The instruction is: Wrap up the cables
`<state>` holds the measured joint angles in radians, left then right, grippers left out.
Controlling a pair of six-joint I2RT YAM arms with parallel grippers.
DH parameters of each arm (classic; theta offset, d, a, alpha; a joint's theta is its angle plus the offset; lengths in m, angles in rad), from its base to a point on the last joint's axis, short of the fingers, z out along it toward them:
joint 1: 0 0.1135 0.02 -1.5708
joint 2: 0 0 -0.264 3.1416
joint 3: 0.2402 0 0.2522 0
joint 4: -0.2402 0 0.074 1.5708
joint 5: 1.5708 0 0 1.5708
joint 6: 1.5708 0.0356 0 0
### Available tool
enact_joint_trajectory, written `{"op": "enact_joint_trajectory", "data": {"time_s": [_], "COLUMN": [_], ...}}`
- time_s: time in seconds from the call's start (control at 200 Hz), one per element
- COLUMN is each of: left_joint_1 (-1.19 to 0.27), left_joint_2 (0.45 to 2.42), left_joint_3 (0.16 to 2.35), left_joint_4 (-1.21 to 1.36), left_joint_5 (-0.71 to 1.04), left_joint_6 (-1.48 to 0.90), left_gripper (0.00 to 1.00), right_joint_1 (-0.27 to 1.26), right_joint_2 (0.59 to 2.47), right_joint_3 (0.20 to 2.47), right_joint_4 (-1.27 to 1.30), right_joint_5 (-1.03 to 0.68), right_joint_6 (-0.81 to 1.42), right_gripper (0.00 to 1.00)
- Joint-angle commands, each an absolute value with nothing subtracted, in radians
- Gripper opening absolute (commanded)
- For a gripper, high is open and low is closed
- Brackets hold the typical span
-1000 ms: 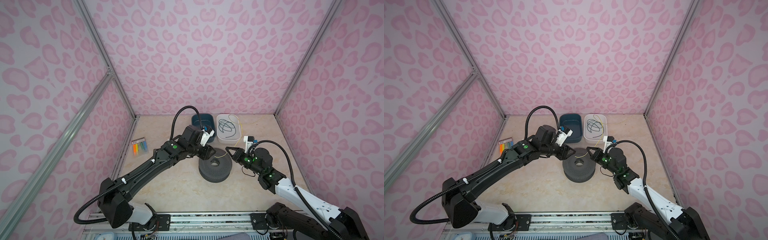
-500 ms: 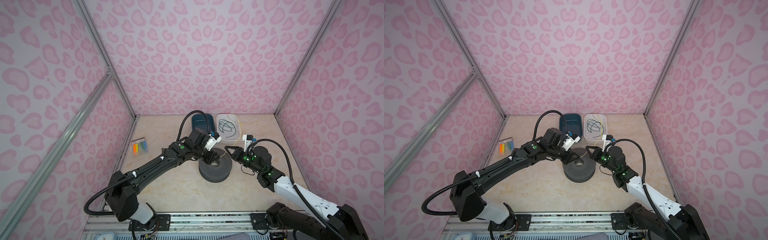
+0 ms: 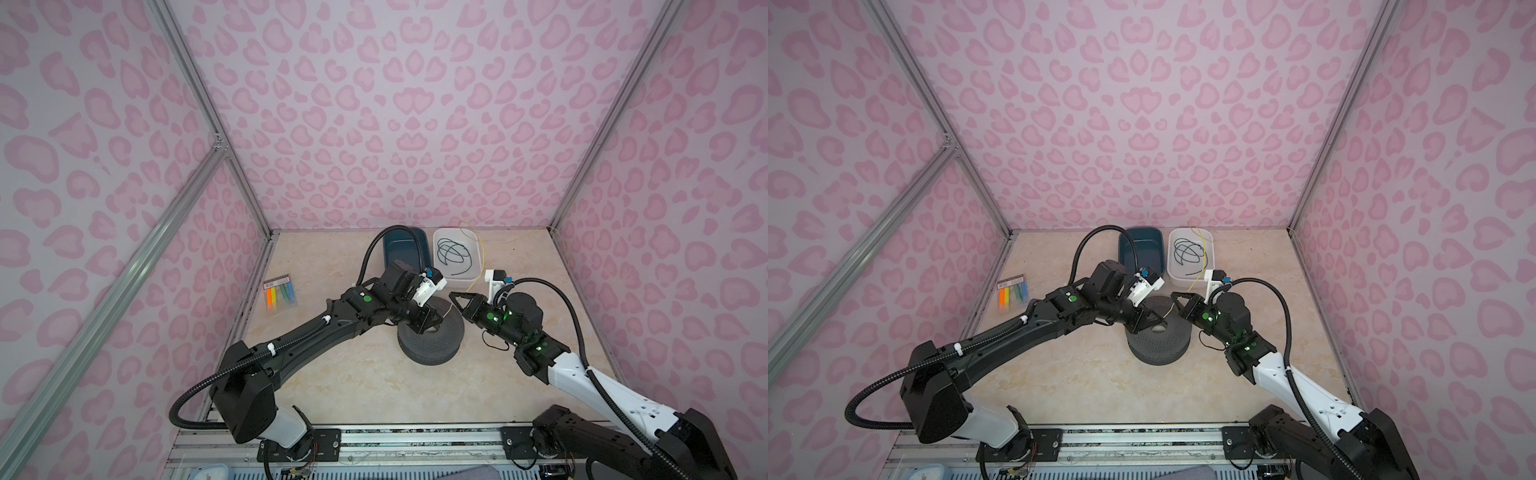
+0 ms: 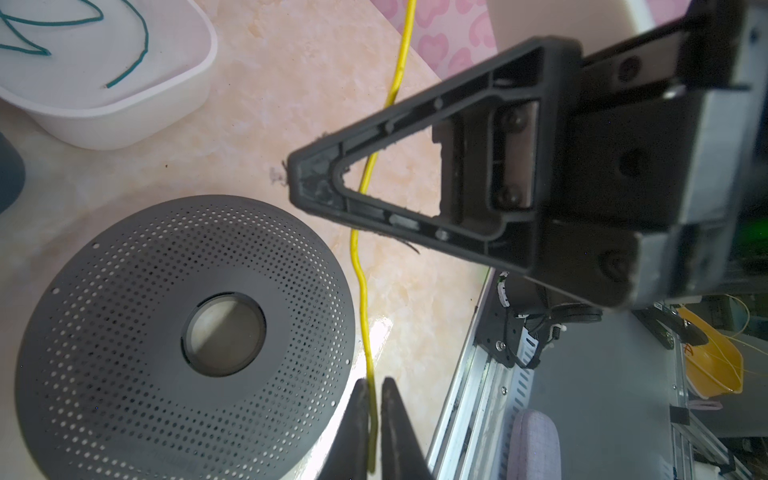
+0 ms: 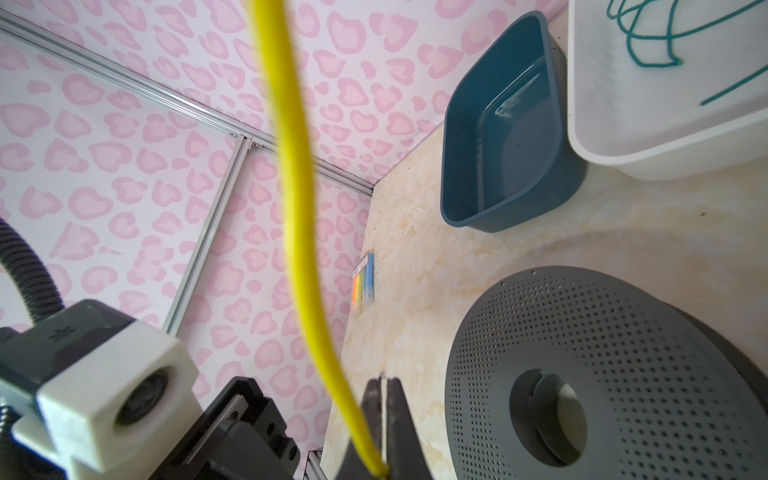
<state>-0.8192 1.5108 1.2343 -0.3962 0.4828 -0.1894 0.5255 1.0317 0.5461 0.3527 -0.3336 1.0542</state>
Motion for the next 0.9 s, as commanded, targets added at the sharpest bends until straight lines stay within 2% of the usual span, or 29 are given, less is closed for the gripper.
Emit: {"op": "enact_joint_trajectory", "data": {"time_s": [0.0, 0.155, 0.73, 0.845, 0.895], "left_joint_1": [-0.838, -0.860, -0.865, -0.862, -0.856], "left_joint_2": [1.524, 1.528, 1.440, 1.398, 1.374], "left_joint_3": [1.222, 1.207, 1.133, 1.123, 1.115], "left_joint_4": [-0.340, -0.313, -0.342, -0.397, -0.406], "left_joint_5": [0.526, 0.512, 0.470, 0.394, 0.352], "left_joint_6": [-0.205, -0.231, -0.219, -0.187, -0.183], "left_gripper": [0.11, 0.03, 0.03, 0.11, 0.17], "right_joint_1": [0.527, 0.528, 0.491, 0.490, 0.488], "right_joint_2": [1.027, 1.028, 0.963, 0.960, 0.960], "right_joint_3": [0.548, 0.550, 0.554, 0.555, 0.555], "right_joint_4": [0.388, 0.393, 0.326, 0.317, 0.316], "right_joint_5": [-0.294, -0.279, -0.227, -0.231, -0.230], "right_joint_6": [1.052, 1.051, 1.003, 0.997, 0.994], "right_gripper": [0.00, 0.00, 0.00, 0.00, 0.00]}}
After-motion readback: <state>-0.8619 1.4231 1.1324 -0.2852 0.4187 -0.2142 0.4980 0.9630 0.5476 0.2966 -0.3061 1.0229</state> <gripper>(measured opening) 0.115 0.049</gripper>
